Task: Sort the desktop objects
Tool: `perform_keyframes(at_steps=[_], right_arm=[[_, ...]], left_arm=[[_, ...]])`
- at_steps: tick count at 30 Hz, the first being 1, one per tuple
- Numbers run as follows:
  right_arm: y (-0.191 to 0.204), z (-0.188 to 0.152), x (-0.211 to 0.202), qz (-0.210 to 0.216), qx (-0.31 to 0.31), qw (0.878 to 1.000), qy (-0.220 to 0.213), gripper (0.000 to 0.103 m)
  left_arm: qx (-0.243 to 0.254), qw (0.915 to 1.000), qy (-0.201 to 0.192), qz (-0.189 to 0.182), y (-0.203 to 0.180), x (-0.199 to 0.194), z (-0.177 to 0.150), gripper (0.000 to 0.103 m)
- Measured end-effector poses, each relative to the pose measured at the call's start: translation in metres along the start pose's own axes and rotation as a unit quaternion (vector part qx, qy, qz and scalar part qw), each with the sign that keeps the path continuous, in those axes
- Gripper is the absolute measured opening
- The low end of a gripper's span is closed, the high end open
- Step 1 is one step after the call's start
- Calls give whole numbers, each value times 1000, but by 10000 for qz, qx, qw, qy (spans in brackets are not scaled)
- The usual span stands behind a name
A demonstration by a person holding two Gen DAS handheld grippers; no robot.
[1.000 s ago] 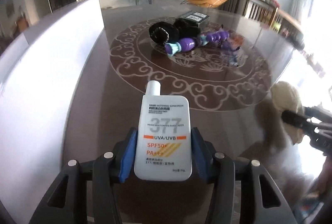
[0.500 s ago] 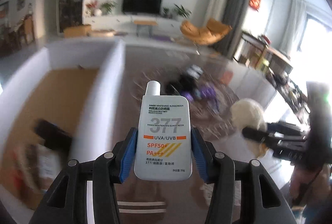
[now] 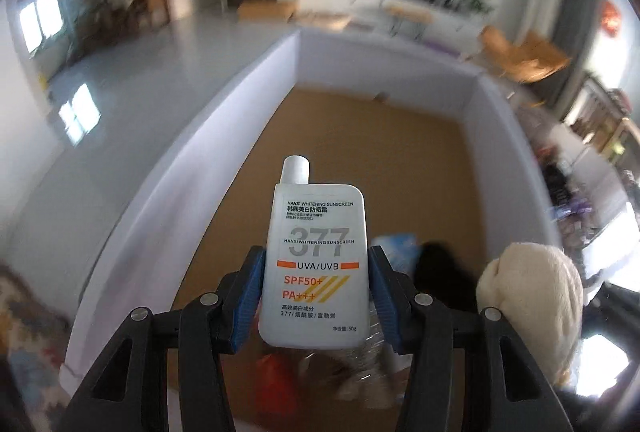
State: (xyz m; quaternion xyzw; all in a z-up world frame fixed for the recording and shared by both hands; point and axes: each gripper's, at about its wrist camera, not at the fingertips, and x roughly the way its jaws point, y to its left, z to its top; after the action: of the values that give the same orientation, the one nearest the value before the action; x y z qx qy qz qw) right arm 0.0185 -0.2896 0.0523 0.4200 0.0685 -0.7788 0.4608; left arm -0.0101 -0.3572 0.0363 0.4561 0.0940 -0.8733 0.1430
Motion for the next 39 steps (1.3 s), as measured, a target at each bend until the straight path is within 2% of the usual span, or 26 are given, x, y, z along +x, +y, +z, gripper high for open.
perform_keyframes(at_steps=[2, 4, 7, 9, 11, 14, 17, 20, 21, 24, 26, 28, 31, 33, 39], right_arm=[[-2, 0, 17, 101, 104, 9996, 236, 78], [-3, -3, 15, 98, 156, 9997, 140, 82], [-9, -10, -9, 118, 160, 9994, -283, 91], [-17, -16, -35, -57, 118, 9976, -683, 92], [-33, -31, -63, -428, 105, 9932, -1082, 103], [-75, -60, -89, -1360, 188, 9815, -1334, 103], [-138, -98, -99, -2313, 530, 9666, -973, 103], [-205, -145, -112, -2981, 1107, 9467, -508, 103], [-225, -162, -122, -3173, 1305, 9384, -415, 103], [-268, -193, -146, -3563, 1781, 9166, -327, 103], [-286, -200, -157, -3699, 1966, 9075, -307, 103], [-296, -205, -164, -3746, 2089, 9029, -277, 103], [-308, -208, -161, -3546, 2265, 9069, -207, 103], [-312, -208, -160, -3430, 2285, 9110, -159, 103], [-319, -208, -161, -3486, 2221, 9106, -71, 103]], left_arm=[[-45, 9999, 21, 141, 0, 6, 0, 59], [-100, 9997, -41, 233, -3, 6, 0, 90], [-12, 9985, -381, 387, -9, 0, 0, 94], [-8, 9968, -630, 483, -14, -7, -4, 94], [-56, 9959, -853, 312, -18, -16, -11, 94], [-21, 9917, -1277, -129, -40, -41, -25, 95], [194, 9850, -1637, -511, -72, -68, -39, 95], [580, 9751, -1902, -981, -120, -95, -50, 96], [759, 9714, -1925, -1169, -142, -101, -53, 100], [1122, 9629, -1823, -1645, -193, -107, -63, 103], [1400, 9600, -1371, -2002, -235, -87, -69, 103], [1600, 9603, -840, -2125, -272, -56, -79, 103], [1777, 9628, -428, -1990, -309, -9, -85, 103], [1831, 9657, -290, -1816, -327, 19, -81, 103], [1509, 9733, -26, -1729, -337, 62, -68, 103]])
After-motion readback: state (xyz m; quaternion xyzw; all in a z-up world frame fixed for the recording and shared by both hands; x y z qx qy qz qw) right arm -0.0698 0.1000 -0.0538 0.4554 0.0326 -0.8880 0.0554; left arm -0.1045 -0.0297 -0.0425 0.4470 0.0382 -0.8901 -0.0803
